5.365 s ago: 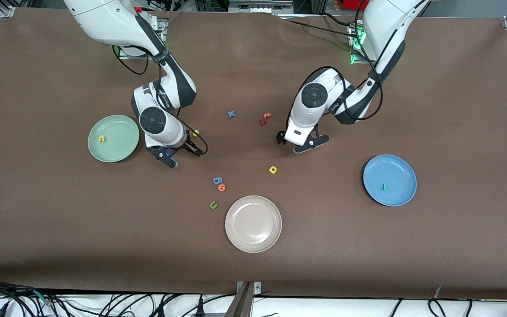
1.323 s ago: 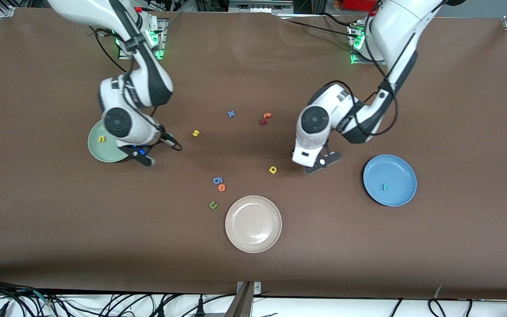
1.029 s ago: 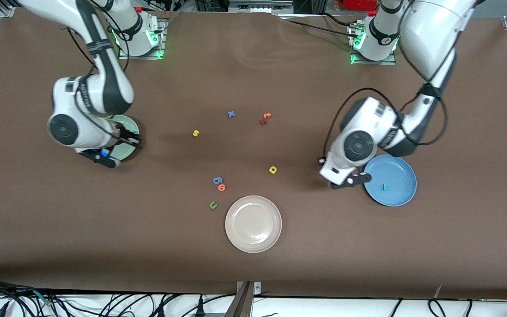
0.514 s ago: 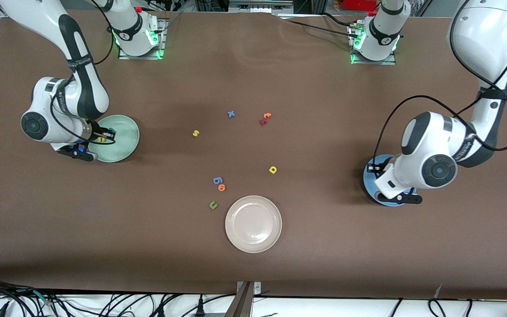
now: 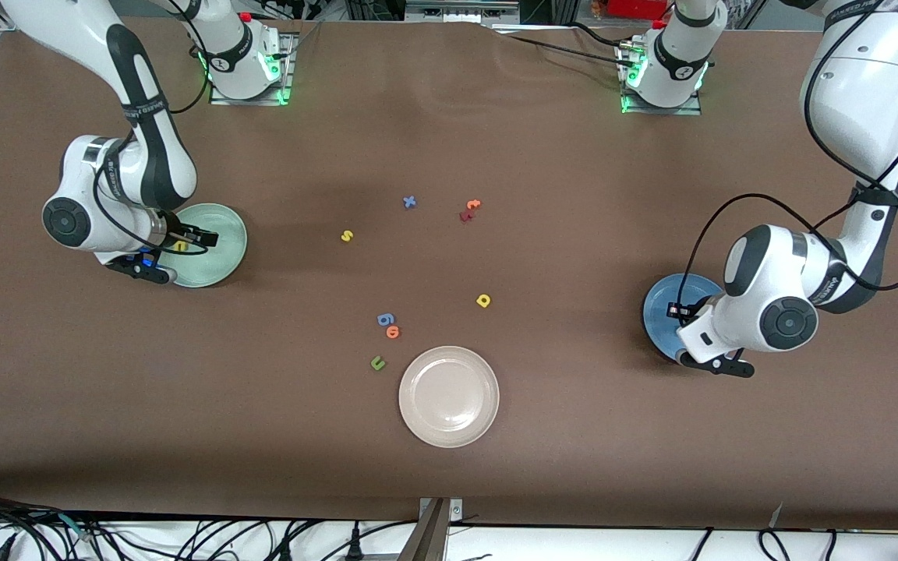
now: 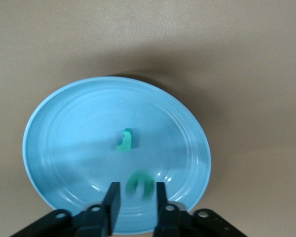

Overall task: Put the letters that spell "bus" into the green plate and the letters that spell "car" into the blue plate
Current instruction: 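Carry the a to the green plate, the c to the blue plate, release, then move the right and left grippers to the yellow s and yellow a, grasp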

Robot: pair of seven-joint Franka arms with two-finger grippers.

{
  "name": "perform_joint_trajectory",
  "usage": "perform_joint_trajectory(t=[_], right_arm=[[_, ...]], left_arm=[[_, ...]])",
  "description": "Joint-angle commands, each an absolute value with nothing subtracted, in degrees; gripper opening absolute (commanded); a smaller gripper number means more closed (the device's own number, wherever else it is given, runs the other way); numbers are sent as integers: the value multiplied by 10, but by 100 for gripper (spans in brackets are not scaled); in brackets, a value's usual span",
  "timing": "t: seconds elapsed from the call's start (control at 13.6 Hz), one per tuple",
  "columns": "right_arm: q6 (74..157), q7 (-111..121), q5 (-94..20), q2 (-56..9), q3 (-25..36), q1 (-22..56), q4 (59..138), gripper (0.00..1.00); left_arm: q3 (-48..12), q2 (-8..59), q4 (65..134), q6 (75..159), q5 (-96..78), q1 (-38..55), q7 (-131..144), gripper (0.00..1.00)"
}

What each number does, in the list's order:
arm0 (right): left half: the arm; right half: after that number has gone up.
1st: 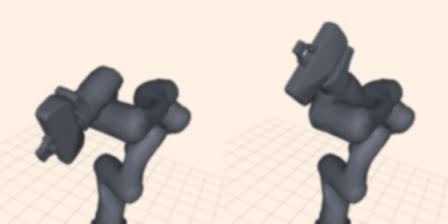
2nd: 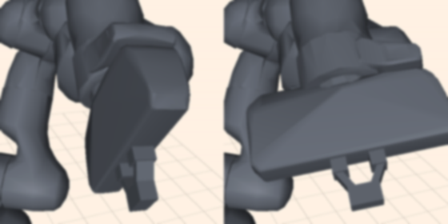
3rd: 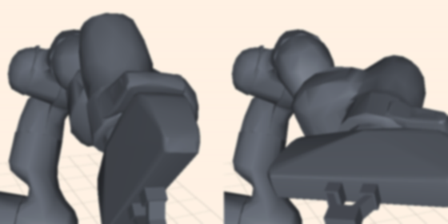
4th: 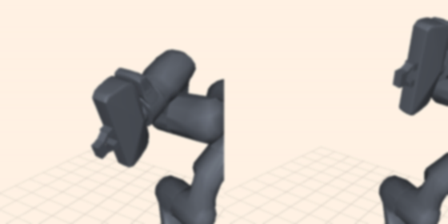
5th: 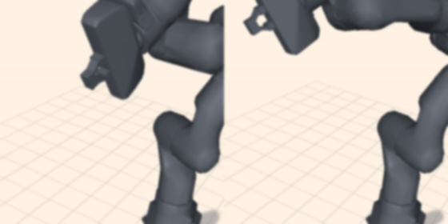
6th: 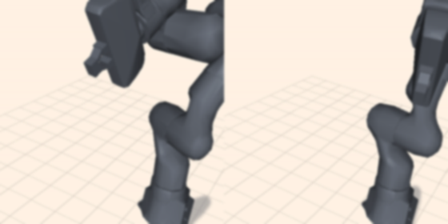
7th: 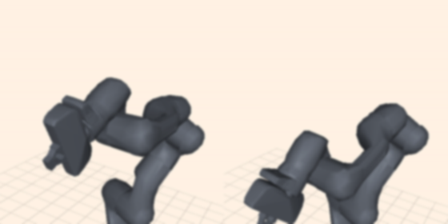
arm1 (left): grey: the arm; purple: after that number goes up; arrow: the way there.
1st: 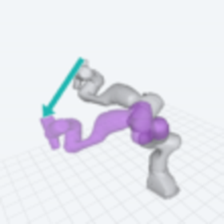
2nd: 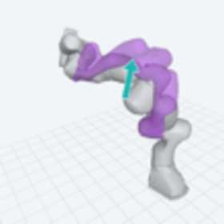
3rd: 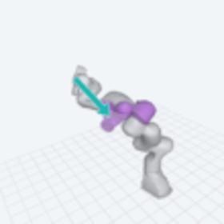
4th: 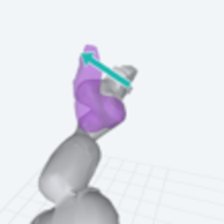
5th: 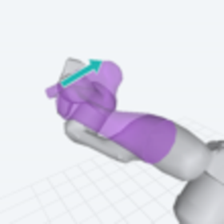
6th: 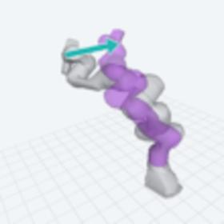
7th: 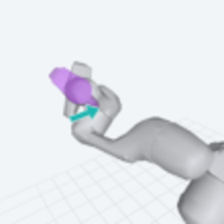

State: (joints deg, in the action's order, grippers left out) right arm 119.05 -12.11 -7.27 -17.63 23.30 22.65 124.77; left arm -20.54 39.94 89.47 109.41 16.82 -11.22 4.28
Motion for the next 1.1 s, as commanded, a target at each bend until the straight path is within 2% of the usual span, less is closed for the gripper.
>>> perform_joint_trajectory(t=[0.0,0.15,0.44,1.03], right_arm=[[1145,-224,-80,-129,183,238,1234,99],[1155,-297,-81,-125,132,238,1230,99],[1219,-396,-112,-135,49,238,1232,98],[1396,-620,-114,-189,-51,238,1283,98]], left_arm=[[-212,388,887,1085,187,-109,36,100],[-215,377,887,1074,177,-108,49,100],[-264,376,887,1087,112,-86,241,100],[-267,414,906,1293,78,73,650,100]])
